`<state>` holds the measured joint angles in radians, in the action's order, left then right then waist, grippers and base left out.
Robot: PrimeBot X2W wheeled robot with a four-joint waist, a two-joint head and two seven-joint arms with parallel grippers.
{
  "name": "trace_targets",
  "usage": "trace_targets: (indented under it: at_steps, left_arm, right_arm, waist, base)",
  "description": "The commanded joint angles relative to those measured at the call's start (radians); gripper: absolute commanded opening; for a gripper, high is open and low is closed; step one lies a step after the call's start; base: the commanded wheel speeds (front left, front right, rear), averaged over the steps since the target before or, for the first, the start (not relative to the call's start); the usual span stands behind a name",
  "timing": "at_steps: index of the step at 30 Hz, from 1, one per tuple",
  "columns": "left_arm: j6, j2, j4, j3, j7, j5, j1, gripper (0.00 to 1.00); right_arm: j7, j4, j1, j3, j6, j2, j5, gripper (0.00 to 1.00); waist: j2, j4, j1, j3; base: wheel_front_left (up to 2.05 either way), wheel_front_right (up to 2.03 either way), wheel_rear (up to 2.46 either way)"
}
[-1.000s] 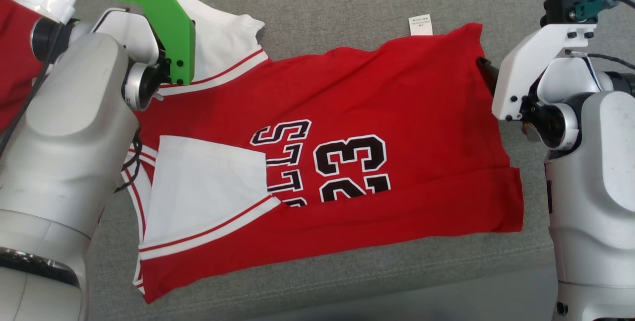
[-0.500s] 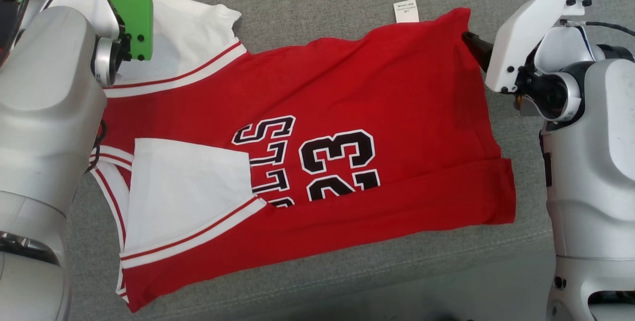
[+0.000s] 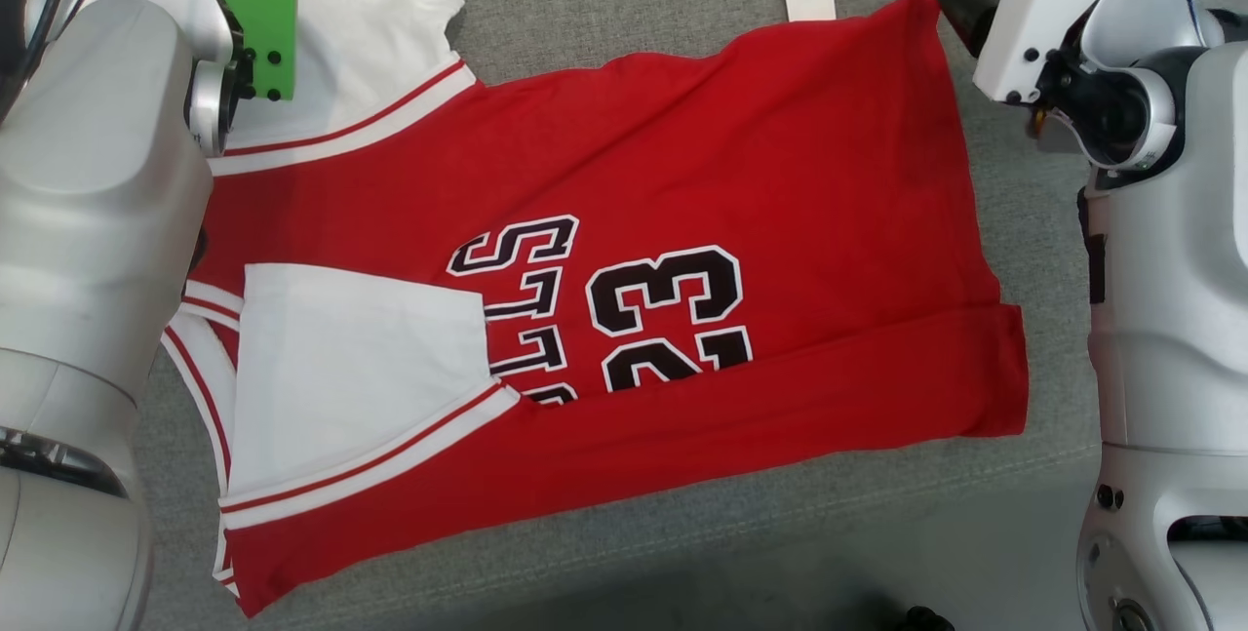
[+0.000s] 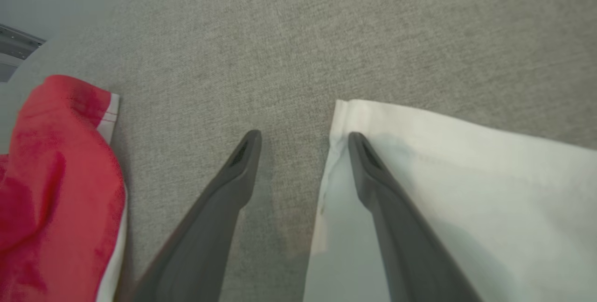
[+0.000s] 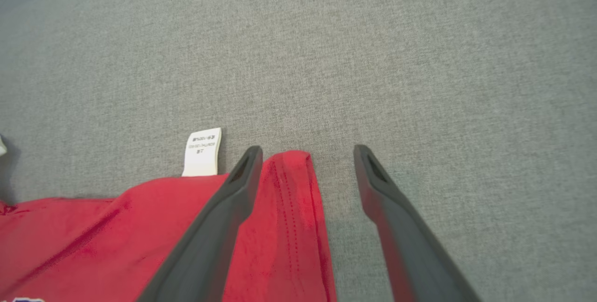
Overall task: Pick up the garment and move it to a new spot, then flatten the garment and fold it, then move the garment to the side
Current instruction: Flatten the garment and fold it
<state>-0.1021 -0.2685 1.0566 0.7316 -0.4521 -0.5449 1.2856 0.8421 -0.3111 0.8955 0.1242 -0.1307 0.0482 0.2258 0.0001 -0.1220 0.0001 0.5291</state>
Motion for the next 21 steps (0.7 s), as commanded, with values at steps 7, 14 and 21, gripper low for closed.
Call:
trace_targets:
  at_steps: [7,14,21]
  left_arm:
    - [0.042,0.037,0.053,0.002,-0.011,-0.028,0.015,0.77]
    - [0.073,0.046,0.082,0.006,-0.004,-0.043,0.011,0.54]
    - [0.08,0.044,0.113,0.012,0.002,-0.048,0.02,0.48]
  right_arm:
    - [-0.036,-0.066,0.044,0.014,0.0,0.004,-0.015,1.0]
    - [0.006,-0.13,0.05,0.007,0.0,0.004,-0.019,1.0]
    - [0.02,-0.192,0.087,0.001,0.0,0.004,-0.026,1.0]
  waist:
    - [-0.0001,0.021,-0.0001,0.006]
    - [-0.0001,0.015,-0.0001,-0.016]
    - [-0.0001,0.004,-0.0001,-0.008]
  base:
    - [0.0,0.0,0.0]
    - [0.0,0.0,0.0]
    - [0.0,0.0,0.0]
